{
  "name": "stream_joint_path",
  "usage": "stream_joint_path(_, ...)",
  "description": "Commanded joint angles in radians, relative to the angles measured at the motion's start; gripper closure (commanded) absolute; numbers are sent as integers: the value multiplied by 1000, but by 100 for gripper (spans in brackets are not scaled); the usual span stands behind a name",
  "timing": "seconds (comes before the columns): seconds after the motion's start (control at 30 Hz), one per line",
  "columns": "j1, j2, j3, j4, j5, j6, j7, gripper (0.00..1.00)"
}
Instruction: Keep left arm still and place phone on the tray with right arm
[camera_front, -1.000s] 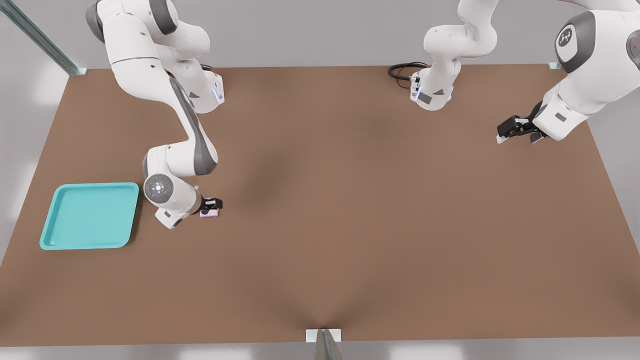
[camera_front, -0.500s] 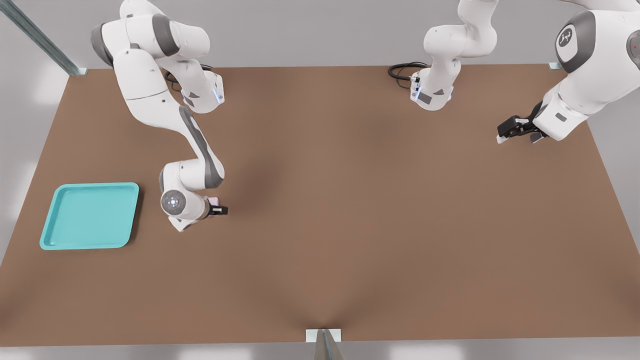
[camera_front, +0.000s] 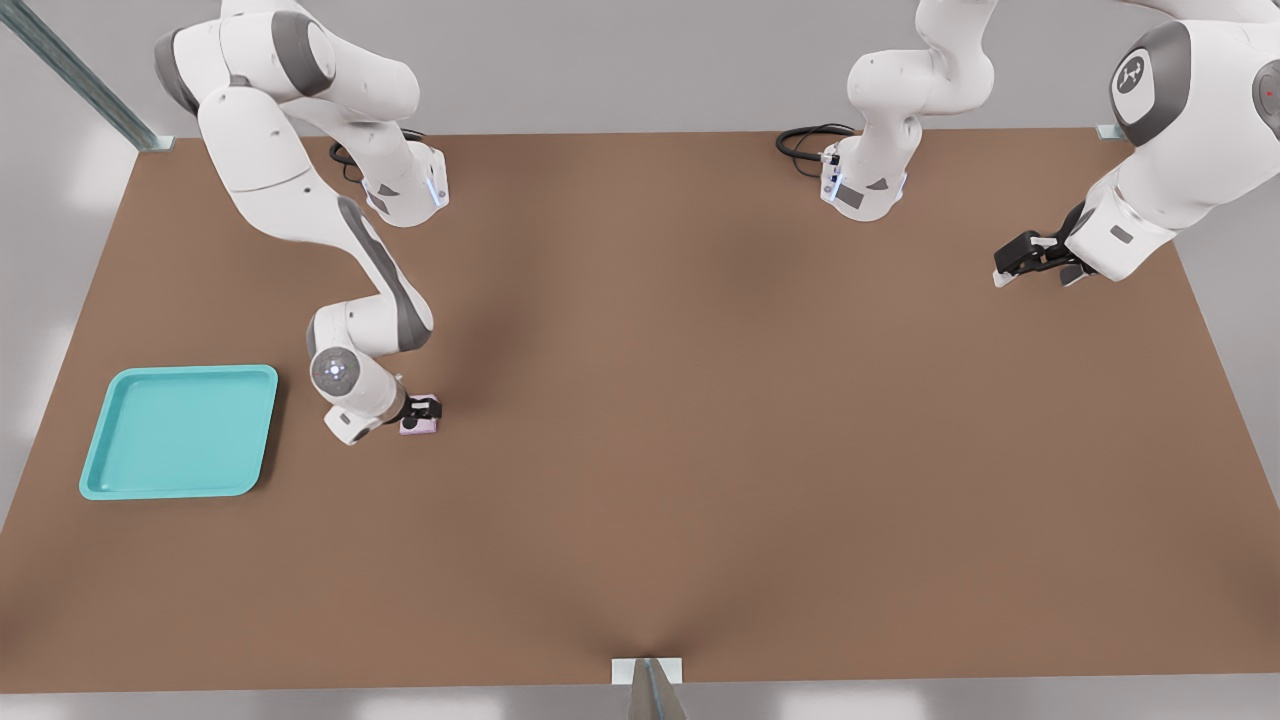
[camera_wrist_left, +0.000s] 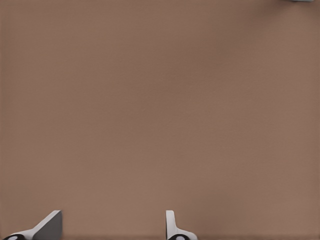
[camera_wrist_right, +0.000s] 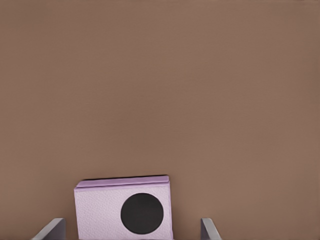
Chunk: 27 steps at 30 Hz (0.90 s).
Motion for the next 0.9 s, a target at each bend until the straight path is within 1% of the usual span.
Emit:
stream_joint_path(0.0, 1, 13, 0, 2, -33, 37, 16, 0)
stream_joint_path(0.23, 4, 47, 2, 8, -30, 63, 16, 0)
stream_joint_path(0.27, 4, 47, 2, 8, -30, 63, 17, 2)
stream_joint_path(0.33, 9, 47, 2, 7, -30, 61, 31, 15)
stream_joint_path(0.37, 9, 47, 2, 7, -30, 61, 31, 18)
stream_joint_path(0.4, 9, 47, 2, 7, -30, 61, 31, 19)
stream_joint_path(0.5, 9, 47, 2, 7, -30, 61, 31, 19)
stream_joint_path(0.53, 9, 49, 2, 7, -30, 61, 31, 18)
stream_joint_path(0.57, 9, 53, 2, 7, -30, 61, 31, 13)
stream_joint_path(0.6, 9, 53, 2, 7, -30, 61, 31, 12)
stream_joint_path(0.7, 9, 55, 2, 7, -30, 72, 31, 14)
stream_joint_path(0.77, 9, 53, 2, 7, -30, 72, 29, 27)
stream_joint_path(0.8, 9, 53, 2, 7, -30, 72, 29, 31)
stream_joint_path(0.87, 3, 36, 2, 10, -31, 63, 26, 31)
